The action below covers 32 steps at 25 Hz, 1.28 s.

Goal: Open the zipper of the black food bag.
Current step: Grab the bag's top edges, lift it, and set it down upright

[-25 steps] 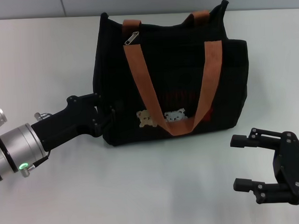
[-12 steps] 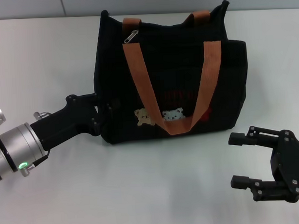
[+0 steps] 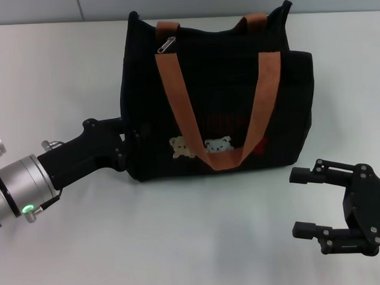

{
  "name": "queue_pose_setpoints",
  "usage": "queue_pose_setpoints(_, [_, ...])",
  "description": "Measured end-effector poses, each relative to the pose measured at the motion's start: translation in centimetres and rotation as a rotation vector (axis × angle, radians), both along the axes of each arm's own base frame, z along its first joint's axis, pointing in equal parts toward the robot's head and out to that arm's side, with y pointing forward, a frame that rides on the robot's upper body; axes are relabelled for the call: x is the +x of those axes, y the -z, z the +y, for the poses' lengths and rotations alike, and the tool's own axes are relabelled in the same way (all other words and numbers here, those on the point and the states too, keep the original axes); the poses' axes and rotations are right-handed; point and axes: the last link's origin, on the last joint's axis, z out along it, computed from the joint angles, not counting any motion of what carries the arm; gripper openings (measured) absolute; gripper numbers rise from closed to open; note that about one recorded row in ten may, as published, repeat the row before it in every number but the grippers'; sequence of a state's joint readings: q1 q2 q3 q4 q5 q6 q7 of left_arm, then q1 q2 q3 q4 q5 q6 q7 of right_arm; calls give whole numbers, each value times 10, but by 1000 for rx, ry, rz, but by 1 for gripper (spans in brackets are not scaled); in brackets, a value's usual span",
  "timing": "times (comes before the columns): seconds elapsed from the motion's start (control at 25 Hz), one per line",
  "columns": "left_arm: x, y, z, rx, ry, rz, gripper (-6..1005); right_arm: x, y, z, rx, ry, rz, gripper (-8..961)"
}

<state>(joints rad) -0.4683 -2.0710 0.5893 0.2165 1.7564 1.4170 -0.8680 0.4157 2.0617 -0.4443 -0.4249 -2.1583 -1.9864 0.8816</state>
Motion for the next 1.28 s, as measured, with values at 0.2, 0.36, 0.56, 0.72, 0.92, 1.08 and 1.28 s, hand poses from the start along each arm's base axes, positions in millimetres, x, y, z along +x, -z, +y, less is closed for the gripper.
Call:
queue_pose_setpoints(0.2, [-3,-8,3,23,26,42,77,0,0,2,3,3,-5,775])
queue_pose_setpoints(0.36, [-9,-32,7,69,42,67,77,-1,0,5,20,10,3,775])
queue_pose_setpoints(0.56, [-3,-82,10,154,137,75,77,-4,4,12,61,52,33,775])
queue_pose_setpoints(0.72, [12,-123,8,247,269,35,77,-8,11,26,136,122,69,775])
queue_pose_setpoints(0.92, [28,-138,8,280,389,11,77,-16,23,54,231,272,144,776])
queue_pose_setpoints(1.08, [43,-129,6,231,517,40,78,-37,53,78,201,319,116,776])
queue_pose_setpoints(1.28, [53,-112,6,160,594,82,78,-64,82,83,112,212,27,776])
